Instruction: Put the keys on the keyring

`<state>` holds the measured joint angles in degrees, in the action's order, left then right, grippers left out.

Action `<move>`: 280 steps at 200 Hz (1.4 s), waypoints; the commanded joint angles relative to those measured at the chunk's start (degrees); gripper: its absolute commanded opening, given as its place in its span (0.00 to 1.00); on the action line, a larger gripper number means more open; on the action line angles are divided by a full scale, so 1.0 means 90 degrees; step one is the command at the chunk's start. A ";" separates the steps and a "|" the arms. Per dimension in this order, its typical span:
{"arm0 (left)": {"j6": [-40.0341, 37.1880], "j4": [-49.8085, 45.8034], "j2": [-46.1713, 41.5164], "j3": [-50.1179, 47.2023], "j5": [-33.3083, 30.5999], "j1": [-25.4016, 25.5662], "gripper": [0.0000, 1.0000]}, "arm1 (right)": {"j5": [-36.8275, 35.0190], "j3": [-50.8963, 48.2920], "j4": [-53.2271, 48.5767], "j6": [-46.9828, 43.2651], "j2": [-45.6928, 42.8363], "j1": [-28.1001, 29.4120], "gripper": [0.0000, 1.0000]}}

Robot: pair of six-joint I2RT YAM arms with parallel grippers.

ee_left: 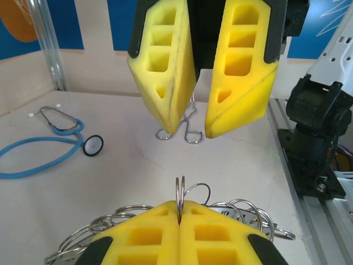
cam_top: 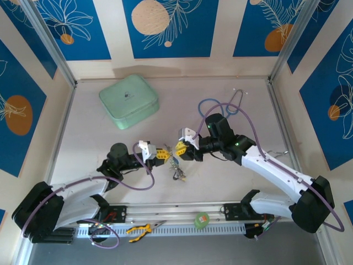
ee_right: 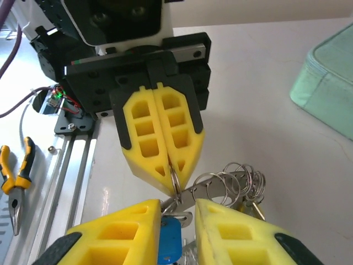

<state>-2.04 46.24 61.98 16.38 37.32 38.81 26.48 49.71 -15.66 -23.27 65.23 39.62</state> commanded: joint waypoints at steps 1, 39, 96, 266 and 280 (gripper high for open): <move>-0.0173 0.0425 -0.0011 0.0172 0.0384 0.0014 0.00 | 0.0299 0.0117 0.0047 0.0116 0.0159 0.0011 0.23; -0.0145 0.0485 -0.0001 0.0182 0.0462 0.0014 0.00 | 0.0305 0.0254 -0.0054 -0.0015 0.0448 0.0129 0.24; -0.0069 0.0610 0.0076 0.0210 0.0511 0.0012 0.00 | 0.0425 0.0343 -0.0177 -0.0143 0.0713 0.0224 0.23; -0.0683 -0.1426 -0.0266 0.0576 -0.0084 0.0014 0.18 | -0.0420 0.1332 -0.1903 -0.1211 0.1103 0.0498 0.00; -0.0810 -0.1697 -0.0255 0.0675 -0.0094 0.0012 0.18 | -0.0469 0.1443 -0.1994 -0.1256 0.1150 0.0544 0.00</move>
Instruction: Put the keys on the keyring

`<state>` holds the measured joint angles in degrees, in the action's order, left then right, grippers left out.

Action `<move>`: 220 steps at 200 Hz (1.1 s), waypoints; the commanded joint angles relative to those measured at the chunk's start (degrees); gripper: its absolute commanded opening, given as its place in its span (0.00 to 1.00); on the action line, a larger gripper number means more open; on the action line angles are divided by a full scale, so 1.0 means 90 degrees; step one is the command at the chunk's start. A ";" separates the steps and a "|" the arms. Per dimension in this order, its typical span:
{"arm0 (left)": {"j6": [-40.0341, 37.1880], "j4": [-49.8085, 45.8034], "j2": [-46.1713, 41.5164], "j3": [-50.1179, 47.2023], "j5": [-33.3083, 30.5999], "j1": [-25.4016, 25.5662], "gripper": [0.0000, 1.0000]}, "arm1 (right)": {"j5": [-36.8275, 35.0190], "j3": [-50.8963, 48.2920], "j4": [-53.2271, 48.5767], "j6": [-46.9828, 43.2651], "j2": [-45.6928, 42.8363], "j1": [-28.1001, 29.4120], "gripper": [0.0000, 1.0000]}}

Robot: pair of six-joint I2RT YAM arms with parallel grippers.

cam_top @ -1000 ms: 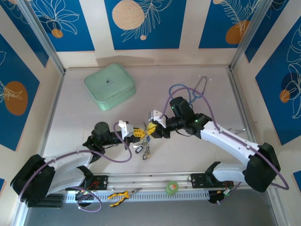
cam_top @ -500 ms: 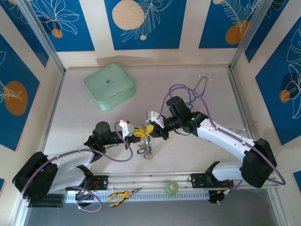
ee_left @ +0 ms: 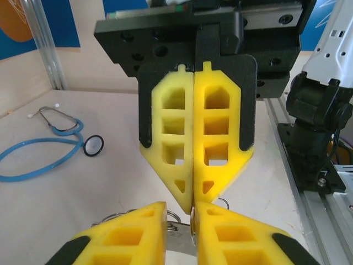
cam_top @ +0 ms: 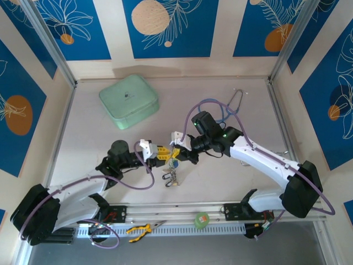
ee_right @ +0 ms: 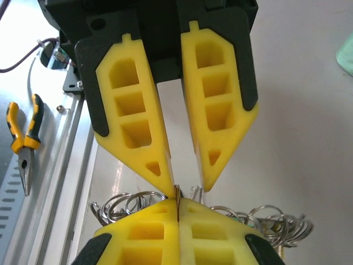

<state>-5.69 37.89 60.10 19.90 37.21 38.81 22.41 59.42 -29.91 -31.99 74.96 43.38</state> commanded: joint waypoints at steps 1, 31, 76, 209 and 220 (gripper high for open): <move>-0.0418 -0.0791 -0.0046 0.0286 -0.0082 0.0013 0.18 | -0.0023 0.0373 -0.0414 -0.0290 0.0074 0.0124 0.00; -0.0641 -0.1298 -0.0121 0.0399 -0.0082 0.0014 0.20 | -0.0164 0.0539 -0.0585 -0.0374 0.0128 0.0179 0.00; -0.0817 -0.1813 -0.0147 0.0541 0.0016 0.0007 0.21 | -0.0332 0.0673 -0.0715 -0.0460 0.0235 0.0295 0.00; -0.0503 -0.1130 -0.0066 0.0449 0.0169 0.0014 0.00 | -0.0126 0.0449 0.0015 0.0155 -0.0056 0.0260 0.26; -0.0348 -0.0832 -0.0074 0.0339 0.0128 0.0009 0.00 | -0.0088 0.0148 0.0312 0.0398 -0.0289 0.0132 0.28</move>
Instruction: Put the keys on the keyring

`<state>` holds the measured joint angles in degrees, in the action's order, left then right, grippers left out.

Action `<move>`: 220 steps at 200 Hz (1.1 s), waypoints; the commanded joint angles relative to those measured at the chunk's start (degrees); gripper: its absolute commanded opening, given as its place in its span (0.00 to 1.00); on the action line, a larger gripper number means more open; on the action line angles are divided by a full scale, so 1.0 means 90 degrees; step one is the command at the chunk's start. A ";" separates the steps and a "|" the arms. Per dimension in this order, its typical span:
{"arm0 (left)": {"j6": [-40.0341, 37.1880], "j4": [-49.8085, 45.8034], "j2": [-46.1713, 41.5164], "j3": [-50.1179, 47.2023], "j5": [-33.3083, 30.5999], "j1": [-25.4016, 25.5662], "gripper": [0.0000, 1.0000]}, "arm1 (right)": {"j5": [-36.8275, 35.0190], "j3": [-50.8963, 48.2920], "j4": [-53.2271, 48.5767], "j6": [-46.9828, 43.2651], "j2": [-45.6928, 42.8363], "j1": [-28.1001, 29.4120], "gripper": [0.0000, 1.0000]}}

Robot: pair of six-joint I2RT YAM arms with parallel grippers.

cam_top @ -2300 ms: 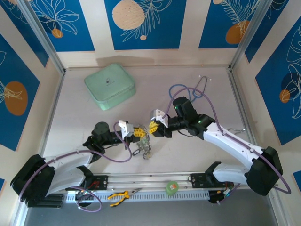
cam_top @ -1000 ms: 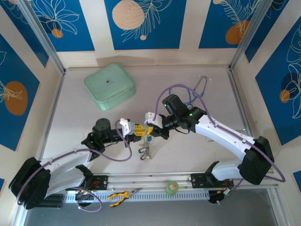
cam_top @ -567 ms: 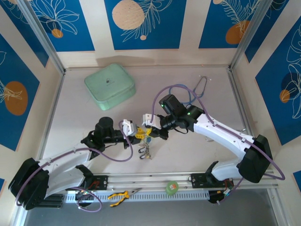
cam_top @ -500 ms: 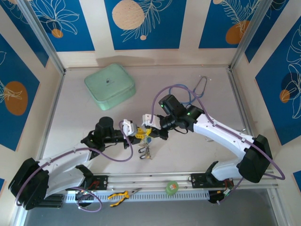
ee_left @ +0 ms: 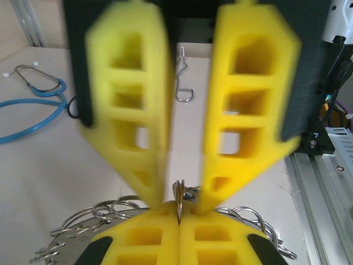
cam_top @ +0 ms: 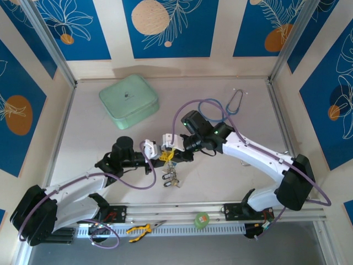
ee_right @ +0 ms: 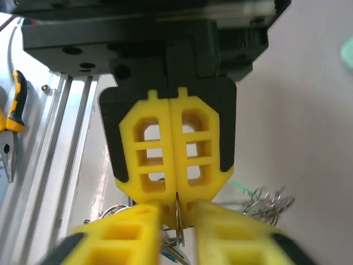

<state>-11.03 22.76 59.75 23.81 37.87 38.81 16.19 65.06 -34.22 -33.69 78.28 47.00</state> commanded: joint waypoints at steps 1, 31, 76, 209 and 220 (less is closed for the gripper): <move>0.0261 0.0878 -0.0036 -0.0106 0.0053 0.0011 0.00 | 0.0604 -0.0499 0.0812 0.0603 -0.0679 -0.0281 0.28; 0.0659 0.1913 0.0041 -0.0455 0.0021 0.0012 0.00 | 0.0592 -0.1111 0.1277 0.1074 -0.0981 -0.0413 0.28; 0.0869 0.2680 0.0119 -0.0768 0.0136 0.0014 0.00 | 0.0887 -0.1533 0.1992 0.1526 -0.0985 -0.0563 0.24; 0.1038 0.2995 0.0272 -0.0704 0.0328 0.0009 0.00 | 0.1374 -0.1260 0.1693 0.1156 -0.0397 -0.0526 0.17; 0.1052 0.3026 0.0287 -0.0695 0.0343 0.0014 0.00 | 0.1416 -0.1234 0.1693 0.1145 -0.0362 -0.0522 0.12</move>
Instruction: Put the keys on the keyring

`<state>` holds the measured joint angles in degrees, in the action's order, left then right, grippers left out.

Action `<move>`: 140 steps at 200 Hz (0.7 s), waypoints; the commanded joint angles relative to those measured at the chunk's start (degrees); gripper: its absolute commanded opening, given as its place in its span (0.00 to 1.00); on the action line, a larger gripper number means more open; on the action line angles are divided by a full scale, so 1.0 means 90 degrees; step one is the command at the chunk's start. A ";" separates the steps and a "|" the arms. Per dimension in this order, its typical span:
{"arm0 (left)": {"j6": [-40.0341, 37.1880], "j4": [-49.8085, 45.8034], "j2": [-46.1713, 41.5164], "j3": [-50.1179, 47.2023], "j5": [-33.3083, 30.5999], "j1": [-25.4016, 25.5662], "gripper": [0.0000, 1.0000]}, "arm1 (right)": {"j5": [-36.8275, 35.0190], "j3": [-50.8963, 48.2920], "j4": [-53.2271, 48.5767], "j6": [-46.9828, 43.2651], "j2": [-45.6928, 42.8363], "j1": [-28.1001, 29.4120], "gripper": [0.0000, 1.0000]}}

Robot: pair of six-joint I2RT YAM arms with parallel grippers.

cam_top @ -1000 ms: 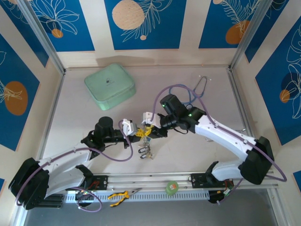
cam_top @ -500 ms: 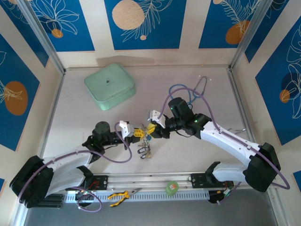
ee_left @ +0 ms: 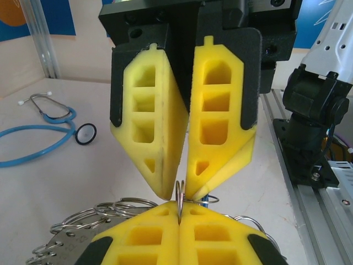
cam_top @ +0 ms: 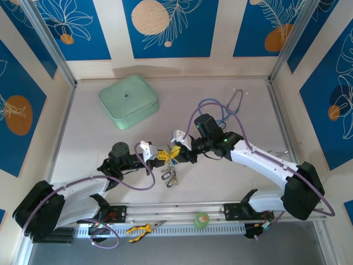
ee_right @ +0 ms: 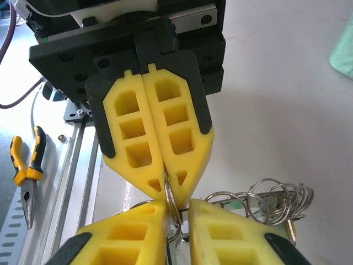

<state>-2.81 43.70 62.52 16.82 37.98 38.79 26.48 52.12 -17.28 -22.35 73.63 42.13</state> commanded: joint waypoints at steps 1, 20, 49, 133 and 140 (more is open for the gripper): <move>0.0142 0.0700 -0.0022 0.0083 0.0331 0.0017 0.00 | 0.0277 0.0205 -0.0194 -0.0120 0.0158 0.0018 0.11; 0.0174 0.0787 0.0008 0.0075 0.0313 0.0017 0.00 | 0.0424 0.0267 -0.0260 -0.0197 0.0186 0.0002 0.00; 0.0008 0.0360 -0.0089 0.0120 0.0052 0.0013 0.14 | 0.0420 0.0405 -0.0548 -0.0385 0.0159 -0.0003 0.00; -0.1230 -0.2599 -0.0542 0.0864 -0.0192 0.0017 0.21 | -0.0732 0.1367 -0.2129 -0.1320 0.0421 0.0302 0.00; -0.1248 -0.2637 -0.0503 0.0902 -0.0161 0.0012 0.21 | -0.0771 0.1437 -0.2157 -0.1327 0.0441 0.0330 0.00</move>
<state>-11.09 25.26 57.84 22.81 36.21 38.79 21.06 61.21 -32.64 -31.35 76.84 43.77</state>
